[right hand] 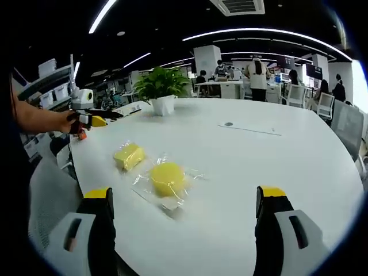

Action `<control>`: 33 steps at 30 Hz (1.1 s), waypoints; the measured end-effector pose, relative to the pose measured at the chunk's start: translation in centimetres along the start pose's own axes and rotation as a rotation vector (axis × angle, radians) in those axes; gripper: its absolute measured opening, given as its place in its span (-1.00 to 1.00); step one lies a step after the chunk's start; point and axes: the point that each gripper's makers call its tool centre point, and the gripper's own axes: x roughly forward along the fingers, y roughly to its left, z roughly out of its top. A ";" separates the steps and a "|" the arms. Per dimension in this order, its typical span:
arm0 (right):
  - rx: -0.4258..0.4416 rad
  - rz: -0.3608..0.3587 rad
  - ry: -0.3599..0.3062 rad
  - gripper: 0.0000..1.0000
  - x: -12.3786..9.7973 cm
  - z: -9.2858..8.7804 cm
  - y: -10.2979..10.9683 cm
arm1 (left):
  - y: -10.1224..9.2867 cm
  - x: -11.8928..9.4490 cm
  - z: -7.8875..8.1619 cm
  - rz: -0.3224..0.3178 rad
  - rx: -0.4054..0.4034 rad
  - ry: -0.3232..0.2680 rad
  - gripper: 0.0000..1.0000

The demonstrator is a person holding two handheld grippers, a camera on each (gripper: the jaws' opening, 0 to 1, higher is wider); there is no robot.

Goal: Compare the silicone blocks by pressing each to a similar depth, holding the contact briefly, and releasing to observe deformation and rebound differences across the visible hardness samples.

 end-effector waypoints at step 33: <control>-0.002 -0.038 -0.023 0.93 -1.5 -2.5 0.7 | 1.5 -7.9 -5.1 0.070 -0.005 -0.039 1.00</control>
